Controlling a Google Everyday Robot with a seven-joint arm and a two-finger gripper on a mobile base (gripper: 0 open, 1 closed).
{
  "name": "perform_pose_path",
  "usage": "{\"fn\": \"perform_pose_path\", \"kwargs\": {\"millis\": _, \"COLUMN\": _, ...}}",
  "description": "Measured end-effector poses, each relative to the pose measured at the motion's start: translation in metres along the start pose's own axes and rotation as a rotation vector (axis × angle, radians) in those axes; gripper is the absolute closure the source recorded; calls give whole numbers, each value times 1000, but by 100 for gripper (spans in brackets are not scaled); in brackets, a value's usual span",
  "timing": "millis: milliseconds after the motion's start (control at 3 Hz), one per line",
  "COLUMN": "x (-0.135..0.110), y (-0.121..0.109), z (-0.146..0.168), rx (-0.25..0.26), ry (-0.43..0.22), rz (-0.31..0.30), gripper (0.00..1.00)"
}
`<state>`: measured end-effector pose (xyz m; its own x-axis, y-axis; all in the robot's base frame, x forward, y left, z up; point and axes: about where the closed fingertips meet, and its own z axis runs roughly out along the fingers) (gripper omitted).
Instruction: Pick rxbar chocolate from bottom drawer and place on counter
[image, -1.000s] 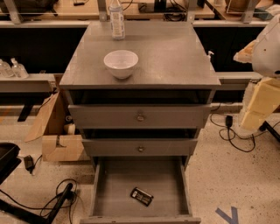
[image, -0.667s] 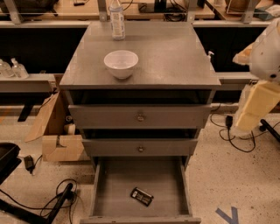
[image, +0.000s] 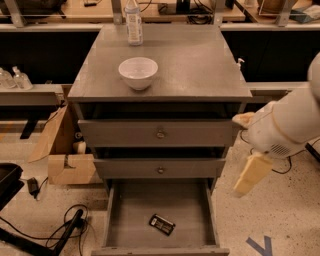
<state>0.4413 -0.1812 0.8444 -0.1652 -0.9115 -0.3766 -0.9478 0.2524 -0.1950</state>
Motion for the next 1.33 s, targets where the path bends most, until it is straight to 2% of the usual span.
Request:
{"fn": "perform_pose_path", "kwargs": {"millis": 333, "x": 6, "y": 4, "z": 69, "rx": -6, "ry": -82, "rz": -7, "gripper": 0}}
{"fn": "perform_pose_path", "kwargs": {"millis": 667, "x": 8, "y": -24, "z": 122, "rx": 54, "ry": -156, "rz": 26, "gripper": 0}}
{"fn": "perform_pose_path", "kwargs": {"millis": 1000, "x": 10, "y": -60, "z": 148, "rx": 105, "ry": -166, "rz": 93, "gripper": 0}}
{"fn": "perform_pose_path", "kwargs": {"millis": 1333, "x": 9, "y": -60, "z": 151, "rx": 101, "ry": -167, "rz": 116, "gripper": 0}}
